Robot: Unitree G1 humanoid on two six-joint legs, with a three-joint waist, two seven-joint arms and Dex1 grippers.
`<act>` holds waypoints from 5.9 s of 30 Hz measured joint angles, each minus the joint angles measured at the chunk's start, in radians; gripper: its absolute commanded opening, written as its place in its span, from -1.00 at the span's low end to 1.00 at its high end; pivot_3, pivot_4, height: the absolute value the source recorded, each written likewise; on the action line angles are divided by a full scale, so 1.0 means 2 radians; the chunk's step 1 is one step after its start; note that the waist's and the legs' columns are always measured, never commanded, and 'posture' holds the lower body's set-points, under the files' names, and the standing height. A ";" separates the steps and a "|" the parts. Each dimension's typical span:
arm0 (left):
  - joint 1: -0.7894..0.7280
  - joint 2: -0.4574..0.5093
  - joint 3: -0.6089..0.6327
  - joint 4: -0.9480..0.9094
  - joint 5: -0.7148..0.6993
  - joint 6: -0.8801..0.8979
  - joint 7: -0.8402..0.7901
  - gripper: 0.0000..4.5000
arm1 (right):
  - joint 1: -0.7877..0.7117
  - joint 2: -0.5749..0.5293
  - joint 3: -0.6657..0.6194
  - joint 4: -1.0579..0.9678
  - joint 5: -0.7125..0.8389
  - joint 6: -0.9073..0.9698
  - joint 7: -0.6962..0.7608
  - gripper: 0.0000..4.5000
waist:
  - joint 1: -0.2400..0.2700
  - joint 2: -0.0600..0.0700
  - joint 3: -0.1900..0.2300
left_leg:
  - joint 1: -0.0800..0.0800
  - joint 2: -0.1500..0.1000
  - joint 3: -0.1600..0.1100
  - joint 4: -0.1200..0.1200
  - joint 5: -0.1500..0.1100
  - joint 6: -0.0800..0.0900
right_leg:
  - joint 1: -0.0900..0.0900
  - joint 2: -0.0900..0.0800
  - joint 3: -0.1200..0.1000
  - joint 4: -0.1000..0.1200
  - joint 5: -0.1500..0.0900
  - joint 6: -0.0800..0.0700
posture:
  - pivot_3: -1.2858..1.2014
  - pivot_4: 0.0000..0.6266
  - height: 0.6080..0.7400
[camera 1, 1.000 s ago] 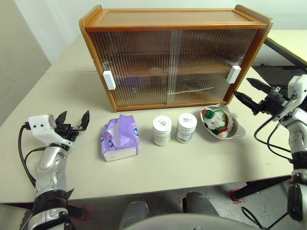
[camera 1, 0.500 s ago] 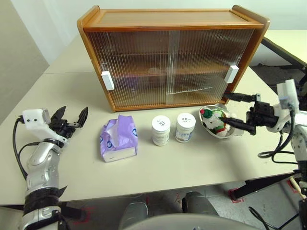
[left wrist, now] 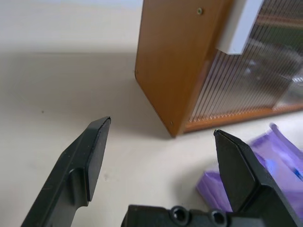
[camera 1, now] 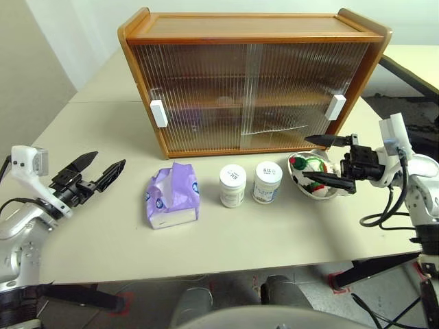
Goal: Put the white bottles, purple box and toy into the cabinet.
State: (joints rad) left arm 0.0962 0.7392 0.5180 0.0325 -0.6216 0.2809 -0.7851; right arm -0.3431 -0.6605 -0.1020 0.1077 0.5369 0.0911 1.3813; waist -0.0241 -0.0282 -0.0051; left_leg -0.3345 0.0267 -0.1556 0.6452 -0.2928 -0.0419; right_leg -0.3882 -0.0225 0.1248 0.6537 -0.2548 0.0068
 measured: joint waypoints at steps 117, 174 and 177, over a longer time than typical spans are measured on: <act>-0.354 -0.215 -0.231 0.134 0.119 -0.059 -0.013 -0.98 | 0.044 0.014 -0.002 -0.028 -0.003 -0.032 -0.085 1.00 | -0.020 0.000 0.000 | -0.008 0.000 0.002 0.016 -0.007 0.006 | 0.000 0.001 0.001 -0.002 0.004 0.006 | -0.11 -1.00 1.00; -0.176 0.283 -0.230 -0.058 0.098 0.044 -0.407 0.98 | -0.010 0.025 0.020 0.029 -0.017 -0.042 -0.043 1.00 | -0.005 0.002 -0.001 | -0.015 0.003 0.003 0.009 -0.007 0.005 | -0.016 0.003 0.001 -0.001 0.004 -0.013 | -0.03 -1.00 1.00; -0.171 0.284 -0.243 -0.057 0.123 0.005 -0.411 0.98 | -0.010 0.025 0.020 0.029 -0.017 -0.040 -0.044 1.00 | -0.006 0.002 -0.001 | -0.015 0.003 0.003 0.009 -0.007 0.006 | -0.016 0.003 0.001 -0.001 0.005 -0.014 | -0.03 -1.00 1.00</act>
State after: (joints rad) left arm -0.2463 1.3068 0.0318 -0.0824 -0.3753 0.2904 -1.6067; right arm -0.3635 -0.6100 -0.0617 0.1662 0.5032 0.0113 1.2934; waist -0.0354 -0.0238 -0.0062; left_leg -0.3644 0.0335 -0.1489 0.6631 -0.3067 -0.0307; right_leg -0.4195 -0.0161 0.1273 0.6517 -0.2454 -0.0206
